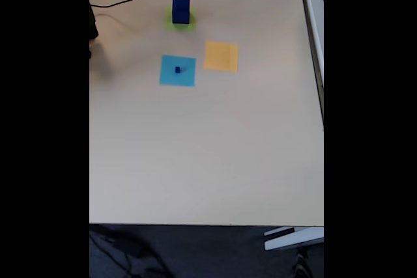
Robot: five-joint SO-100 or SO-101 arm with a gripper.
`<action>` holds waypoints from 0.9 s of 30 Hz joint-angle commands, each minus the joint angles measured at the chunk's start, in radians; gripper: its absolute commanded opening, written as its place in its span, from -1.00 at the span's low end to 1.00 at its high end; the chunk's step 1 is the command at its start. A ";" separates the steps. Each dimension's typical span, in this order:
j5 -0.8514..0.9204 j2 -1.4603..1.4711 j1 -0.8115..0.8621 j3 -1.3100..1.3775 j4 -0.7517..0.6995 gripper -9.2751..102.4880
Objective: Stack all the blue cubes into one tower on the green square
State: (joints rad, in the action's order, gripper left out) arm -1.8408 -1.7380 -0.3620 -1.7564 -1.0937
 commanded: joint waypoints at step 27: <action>0.170 -0.190 0.064 0.130 0.190 -0.59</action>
State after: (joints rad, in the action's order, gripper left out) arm -1.7365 -1.8592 -0.3313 -1.7012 -0.9296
